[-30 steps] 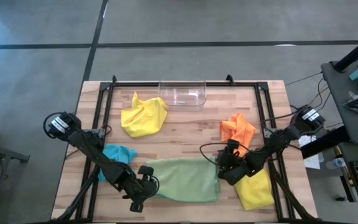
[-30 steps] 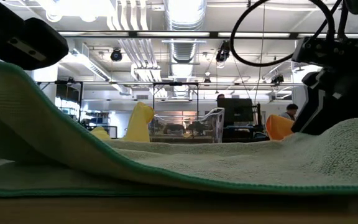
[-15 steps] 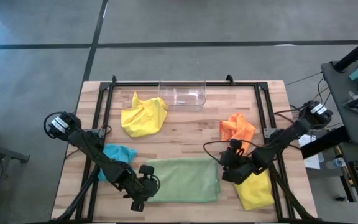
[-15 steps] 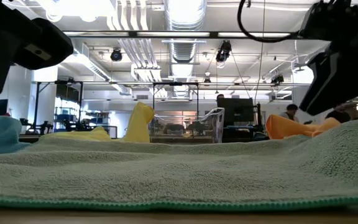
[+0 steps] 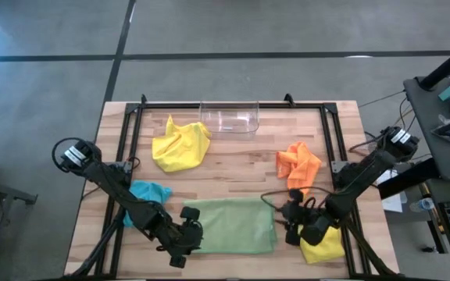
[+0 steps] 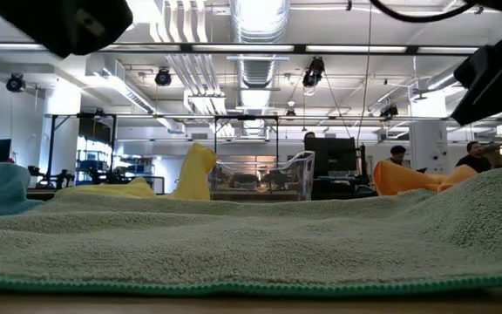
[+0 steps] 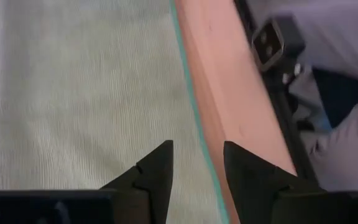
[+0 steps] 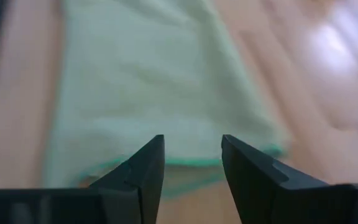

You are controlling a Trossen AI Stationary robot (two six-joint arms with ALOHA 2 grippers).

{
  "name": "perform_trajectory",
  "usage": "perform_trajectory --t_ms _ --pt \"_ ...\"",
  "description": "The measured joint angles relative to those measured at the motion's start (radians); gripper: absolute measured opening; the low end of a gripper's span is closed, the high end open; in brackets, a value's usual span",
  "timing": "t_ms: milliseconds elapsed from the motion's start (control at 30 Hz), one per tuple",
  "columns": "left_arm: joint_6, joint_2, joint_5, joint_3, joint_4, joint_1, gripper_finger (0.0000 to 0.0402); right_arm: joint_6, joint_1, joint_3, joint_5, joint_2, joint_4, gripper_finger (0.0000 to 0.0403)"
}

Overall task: Fold microfiber towels
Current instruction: Fold the light green microfiber cloth

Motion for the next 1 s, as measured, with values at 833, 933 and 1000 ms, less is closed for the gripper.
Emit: perform_trajectory --t_ms 833,933,1000 --pt "0.031 0.0 -0.04 -0.018 0.092 0.019 0.0125 0.072 -0.005 -0.002 0.003 0.296 0.159 0.0033" --pt "0.03 0.0 -0.041 -0.02 0.091 0.019 0.0125 0.063 -0.003 -0.002 0.0 0.262 0.148 0.0033" --pt "0.03 0.0 -0.049 -0.021 0.09 0.019 0.0125 0.062 0.002 -0.002 -0.012 0.228 0.139 0.0033"
